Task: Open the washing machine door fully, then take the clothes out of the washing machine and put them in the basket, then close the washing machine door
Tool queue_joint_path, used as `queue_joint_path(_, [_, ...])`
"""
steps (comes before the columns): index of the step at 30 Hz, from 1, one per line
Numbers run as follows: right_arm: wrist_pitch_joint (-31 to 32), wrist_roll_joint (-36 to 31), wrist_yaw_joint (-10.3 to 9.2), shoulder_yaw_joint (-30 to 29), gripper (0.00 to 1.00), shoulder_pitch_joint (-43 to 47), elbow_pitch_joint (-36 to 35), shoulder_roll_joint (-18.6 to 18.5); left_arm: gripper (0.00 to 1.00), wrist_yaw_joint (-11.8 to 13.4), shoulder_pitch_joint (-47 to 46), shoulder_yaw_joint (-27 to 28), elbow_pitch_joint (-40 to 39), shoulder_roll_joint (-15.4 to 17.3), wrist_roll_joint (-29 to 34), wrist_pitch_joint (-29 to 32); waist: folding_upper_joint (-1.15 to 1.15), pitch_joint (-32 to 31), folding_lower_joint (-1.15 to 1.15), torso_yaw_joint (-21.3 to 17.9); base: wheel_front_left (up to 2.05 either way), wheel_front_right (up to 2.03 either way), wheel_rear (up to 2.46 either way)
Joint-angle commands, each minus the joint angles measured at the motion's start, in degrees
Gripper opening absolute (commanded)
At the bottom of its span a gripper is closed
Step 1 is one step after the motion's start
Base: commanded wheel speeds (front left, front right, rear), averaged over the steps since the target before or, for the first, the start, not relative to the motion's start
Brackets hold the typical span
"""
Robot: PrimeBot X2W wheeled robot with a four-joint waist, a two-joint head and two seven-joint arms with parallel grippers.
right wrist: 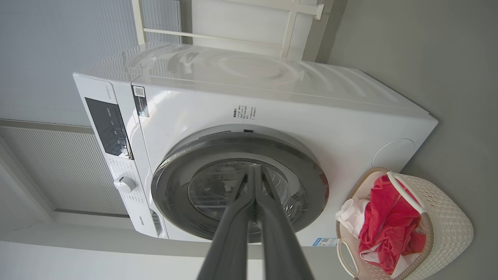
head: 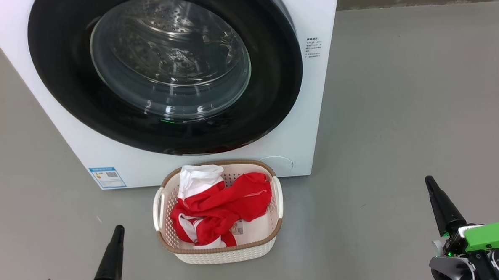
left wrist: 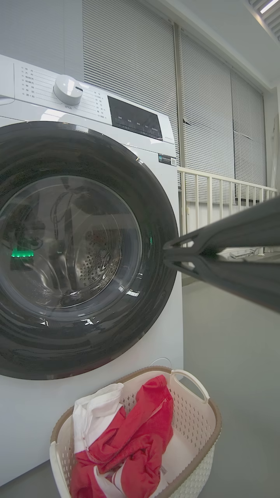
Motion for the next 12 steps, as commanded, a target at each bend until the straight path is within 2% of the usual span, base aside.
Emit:
queue_joint_path(1, [0.31, -0.42, -0.04, 0.8, 0.0, -2.46, -1.4, -0.37, 0.0, -0.4, -2.25, 2.03, -1.2, 0.86, -0.38, 0.33, 0.0, 0.0, 0.0, 0.0, 0.0, 0.0, 0.0])
queue_joint_path(12, [0.34, -0.44, -0.04, 0.77, 0.0, -2.47, -1.4, -0.34, 0.0, -0.4, -2.25, 2.03, -1.2, 0.86, -0.38, 0.33, 0.0, 0.0, 0.0, 0.0, 0.0, 0.0, 0.0])
